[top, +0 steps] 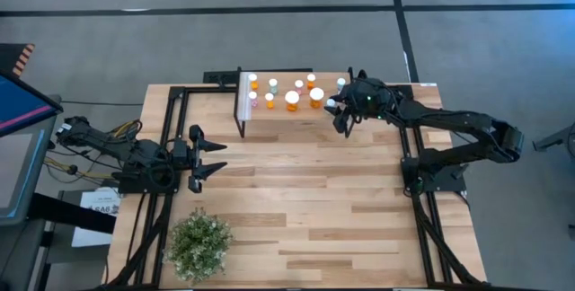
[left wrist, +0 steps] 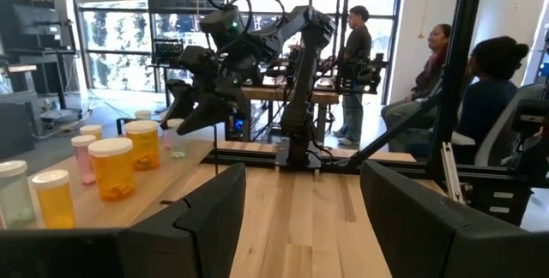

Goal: Pick and place medicine bottles onto shelf by color
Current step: Return to Home Position

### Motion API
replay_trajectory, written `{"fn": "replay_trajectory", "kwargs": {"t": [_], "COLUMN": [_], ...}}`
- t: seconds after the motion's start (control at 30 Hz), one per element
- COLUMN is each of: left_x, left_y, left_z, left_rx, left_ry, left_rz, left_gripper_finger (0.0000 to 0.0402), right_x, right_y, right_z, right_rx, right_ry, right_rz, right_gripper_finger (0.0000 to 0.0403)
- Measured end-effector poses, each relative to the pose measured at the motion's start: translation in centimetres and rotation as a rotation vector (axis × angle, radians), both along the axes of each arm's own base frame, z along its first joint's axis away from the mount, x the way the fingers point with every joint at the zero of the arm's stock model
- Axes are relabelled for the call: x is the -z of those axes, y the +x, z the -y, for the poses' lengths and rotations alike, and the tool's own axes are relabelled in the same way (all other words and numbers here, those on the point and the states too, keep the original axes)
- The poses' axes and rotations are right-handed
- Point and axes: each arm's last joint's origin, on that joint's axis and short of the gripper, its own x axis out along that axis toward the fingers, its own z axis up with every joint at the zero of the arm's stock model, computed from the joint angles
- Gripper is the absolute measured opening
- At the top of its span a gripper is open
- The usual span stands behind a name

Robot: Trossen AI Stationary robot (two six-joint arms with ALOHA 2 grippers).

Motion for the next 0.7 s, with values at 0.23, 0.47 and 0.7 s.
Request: {"fn": "replay_trajectory", "kwargs": {"t": [0.23, 0.47, 0.7], "left_x": [0.0, 0.0, -0.7], "left_y": [0.0, 0.0, -0.8], "left_z": [0.0, 0.0, -0.3], "left_rx": [0.000, 0.001, -0.005], "left_ry": [-0.003, -0.005, 0.053], "left_rz": [0.000, 0.001, 0.053], "left_gripper_finger": [0.0219, 0.0219, 0.0219], "right_x": [-1.3, -3.7, -7.1], "right_y": [-1.3, -4.1, -7.1], "right_z": [-0.8, -2.6, -5.7], "right_rx": [0.006, 0.002, -0.112], "right_ry": [0.006, -0.006, -0.123], "right_rz": [0.024, 0.088, 0.261], "right_gripper_finger": [0.0235, 0.0233, 0.0232]}}
